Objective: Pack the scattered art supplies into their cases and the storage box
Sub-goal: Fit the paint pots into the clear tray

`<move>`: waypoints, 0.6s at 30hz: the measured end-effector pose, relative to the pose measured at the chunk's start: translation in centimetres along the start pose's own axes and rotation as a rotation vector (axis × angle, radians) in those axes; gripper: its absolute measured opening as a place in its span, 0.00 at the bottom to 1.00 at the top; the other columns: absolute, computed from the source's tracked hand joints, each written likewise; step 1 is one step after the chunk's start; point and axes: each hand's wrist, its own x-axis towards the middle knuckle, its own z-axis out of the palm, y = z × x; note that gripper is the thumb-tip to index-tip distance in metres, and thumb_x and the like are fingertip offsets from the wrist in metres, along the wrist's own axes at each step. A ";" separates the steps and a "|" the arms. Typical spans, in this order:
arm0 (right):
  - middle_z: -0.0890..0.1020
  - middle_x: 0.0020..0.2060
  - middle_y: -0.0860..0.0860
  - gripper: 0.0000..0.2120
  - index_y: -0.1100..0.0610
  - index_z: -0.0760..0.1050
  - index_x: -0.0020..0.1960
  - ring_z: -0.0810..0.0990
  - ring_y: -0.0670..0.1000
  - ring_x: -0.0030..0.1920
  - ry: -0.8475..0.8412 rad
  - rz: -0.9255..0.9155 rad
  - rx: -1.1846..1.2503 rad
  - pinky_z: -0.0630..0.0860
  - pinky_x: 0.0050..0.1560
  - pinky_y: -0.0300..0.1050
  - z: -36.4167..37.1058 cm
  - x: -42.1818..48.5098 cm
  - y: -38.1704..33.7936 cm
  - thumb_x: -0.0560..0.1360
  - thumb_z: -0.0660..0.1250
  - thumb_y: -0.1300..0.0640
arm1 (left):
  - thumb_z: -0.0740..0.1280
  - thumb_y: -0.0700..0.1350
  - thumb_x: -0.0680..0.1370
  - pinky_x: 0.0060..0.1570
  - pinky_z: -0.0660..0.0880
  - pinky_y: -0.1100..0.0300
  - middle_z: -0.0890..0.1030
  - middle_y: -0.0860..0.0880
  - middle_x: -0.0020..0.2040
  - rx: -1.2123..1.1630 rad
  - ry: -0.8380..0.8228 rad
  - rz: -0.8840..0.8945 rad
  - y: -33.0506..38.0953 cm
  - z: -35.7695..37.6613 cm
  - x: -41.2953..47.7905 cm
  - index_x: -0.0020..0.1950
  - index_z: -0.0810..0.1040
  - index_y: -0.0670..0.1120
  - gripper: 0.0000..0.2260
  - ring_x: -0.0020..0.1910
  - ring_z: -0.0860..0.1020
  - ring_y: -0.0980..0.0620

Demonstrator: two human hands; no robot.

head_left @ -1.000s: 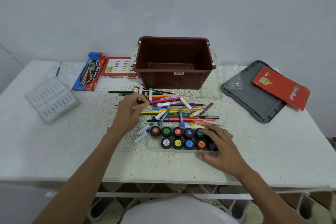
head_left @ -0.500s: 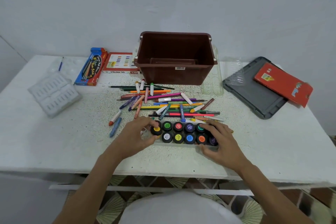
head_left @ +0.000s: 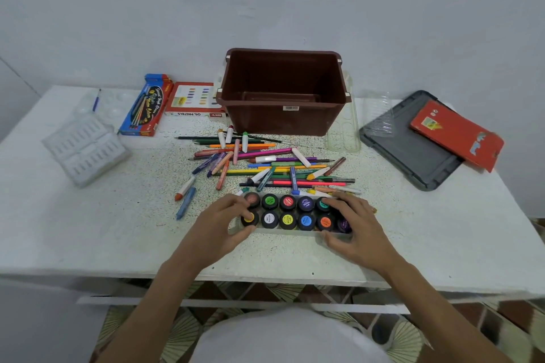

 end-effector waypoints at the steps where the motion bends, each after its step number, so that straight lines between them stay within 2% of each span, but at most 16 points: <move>1: 0.69 0.69 0.43 0.30 0.45 0.70 0.71 0.63 0.44 0.67 -0.003 0.000 0.000 0.62 0.66 0.43 0.0 0.0 0.0 0.72 0.67 0.37 | 0.72 0.48 0.73 0.53 0.76 0.62 0.77 0.54 0.54 0.006 -0.001 0.003 0.0 0.0 -0.1 0.49 0.80 0.48 0.08 0.54 0.78 0.57; 6: 0.69 0.69 0.45 0.30 0.46 0.69 0.71 0.63 0.45 0.67 -0.022 -0.008 -0.010 0.64 0.66 0.46 -0.4 0.1 -0.3 0.72 0.65 0.36 | 0.75 0.43 0.73 0.53 0.77 0.59 0.78 0.53 0.54 0.028 0.014 -0.004 -0.1 0.3 -0.2 0.50 0.81 0.47 0.08 0.54 0.78 0.56; 12: 0.71 0.68 0.51 0.26 0.51 0.73 0.69 0.66 0.55 0.70 0.051 -0.176 -0.126 0.63 0.71 0.53 0.1 0.7 -3.4 0.74 0.65 0.41 | 0.74 0.44 0.72 0.54 0.74 0.64 0.78 0.53 0.53 0.019 0.024 -0.019 0.0 0.4 -0.4 0.50 0.81 0.47 0.08 0.53 0.77 0.57; 15: 0.78 0.59 0.51 0.18 0.54 0.78 0.62 0.72 0.56 0.64 0.146 -0.276 -0.115 0.67 0.68 0.55 1.3 1.6 -5.8 0.76 0.67 0.47 | 0.75 0.43 0.72 0.53 0.72 0.66 0.79 0.52 0.51 0.041 0.034 -0.036 0.3 0.3 -0.3 0.51 0.82 0.48 0.09 0.52 0.77 0.57; 18: 0.80 0.49 0.49 0.11 0.55 0.81 0.56 0.76 0.54 0.55 0.203 -0.363 -0.107 0.68 0.65 0.54 2.5 2.6 -7.6 0.77 0.68 0.52 | 0.76 0.43 0.71 0.52 0.69 0.69 0.80 0.52 0.50 0.059 0.022 -0.048 0.6 0.2 -0.1 0.51 0.83 0.48 0.09 0.50 0.78 0.56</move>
